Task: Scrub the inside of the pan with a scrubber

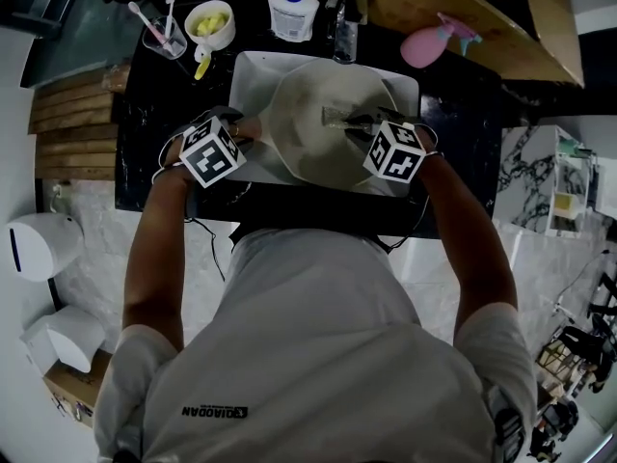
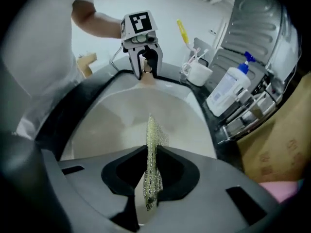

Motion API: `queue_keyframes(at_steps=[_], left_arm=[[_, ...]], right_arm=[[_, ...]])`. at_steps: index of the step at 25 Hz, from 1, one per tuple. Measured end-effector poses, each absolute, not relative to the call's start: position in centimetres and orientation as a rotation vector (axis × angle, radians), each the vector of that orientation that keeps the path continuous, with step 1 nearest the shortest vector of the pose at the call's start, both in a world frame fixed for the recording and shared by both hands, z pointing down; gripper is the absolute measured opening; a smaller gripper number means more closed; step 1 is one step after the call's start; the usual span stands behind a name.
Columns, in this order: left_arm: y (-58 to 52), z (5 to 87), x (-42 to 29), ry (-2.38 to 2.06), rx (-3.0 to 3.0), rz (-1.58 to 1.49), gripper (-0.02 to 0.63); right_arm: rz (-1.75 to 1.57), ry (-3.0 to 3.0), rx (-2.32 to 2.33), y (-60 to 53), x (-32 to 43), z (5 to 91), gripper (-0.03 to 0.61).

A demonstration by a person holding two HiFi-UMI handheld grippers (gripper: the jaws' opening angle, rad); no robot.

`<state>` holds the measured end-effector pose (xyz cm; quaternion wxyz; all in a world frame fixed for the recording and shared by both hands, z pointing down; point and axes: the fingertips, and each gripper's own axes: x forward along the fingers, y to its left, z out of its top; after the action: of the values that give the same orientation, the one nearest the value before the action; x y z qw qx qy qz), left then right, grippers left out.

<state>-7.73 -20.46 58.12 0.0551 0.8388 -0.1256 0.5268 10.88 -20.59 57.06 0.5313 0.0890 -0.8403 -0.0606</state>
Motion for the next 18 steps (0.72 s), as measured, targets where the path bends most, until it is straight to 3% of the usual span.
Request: queue_keyframes(at_steps=[12, 18], left_arm=[[-20.5, 58.2, -7.7, -0.386, 2.554, 1.598, 0.225], [-20.5, 58.2, -7.7, -0.386, 2.555, 1.597, 0.225]], right_arm=[[-1.077, -1.481, 0.264, -28.7, 10.2, 56.1, 0.080], [-1.164, -1.392, 0.146, -29.3, 9.4, 59.0, 0.080]])
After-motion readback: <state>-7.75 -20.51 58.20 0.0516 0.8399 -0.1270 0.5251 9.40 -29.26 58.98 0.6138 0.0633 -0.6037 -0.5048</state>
